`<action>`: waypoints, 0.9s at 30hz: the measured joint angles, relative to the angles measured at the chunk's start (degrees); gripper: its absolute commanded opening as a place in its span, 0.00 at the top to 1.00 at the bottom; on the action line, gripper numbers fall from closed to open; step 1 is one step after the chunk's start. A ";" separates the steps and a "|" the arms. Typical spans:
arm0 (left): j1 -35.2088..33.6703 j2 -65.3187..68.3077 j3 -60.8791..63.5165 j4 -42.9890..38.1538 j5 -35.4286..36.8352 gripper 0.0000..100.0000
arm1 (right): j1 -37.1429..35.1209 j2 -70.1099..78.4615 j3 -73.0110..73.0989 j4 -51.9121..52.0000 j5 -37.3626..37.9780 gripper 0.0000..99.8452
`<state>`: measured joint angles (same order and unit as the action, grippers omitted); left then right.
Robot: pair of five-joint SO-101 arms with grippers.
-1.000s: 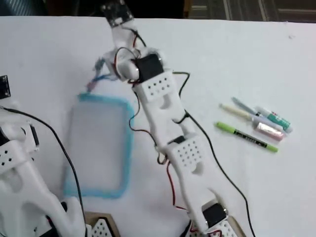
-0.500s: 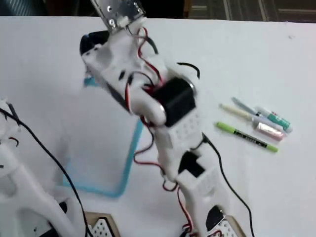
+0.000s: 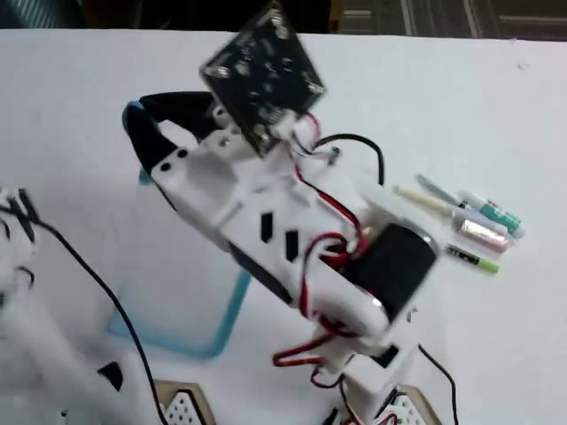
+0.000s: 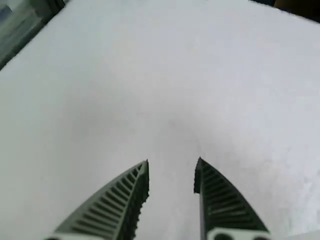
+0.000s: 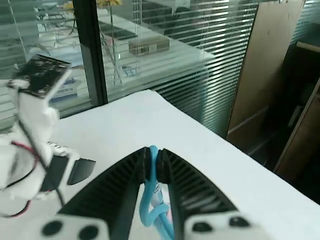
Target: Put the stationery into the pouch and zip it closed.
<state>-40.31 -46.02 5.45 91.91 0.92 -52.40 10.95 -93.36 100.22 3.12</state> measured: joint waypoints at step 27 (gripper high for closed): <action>28.22 -7.74 10.46 -18.20 15.30 0.76 | 0.09 -42.11 58.64 0.18 0.00 0.98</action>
<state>-12.09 -53.76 15.91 73.71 16.22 -52.31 -31.16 -34.73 100.40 3.12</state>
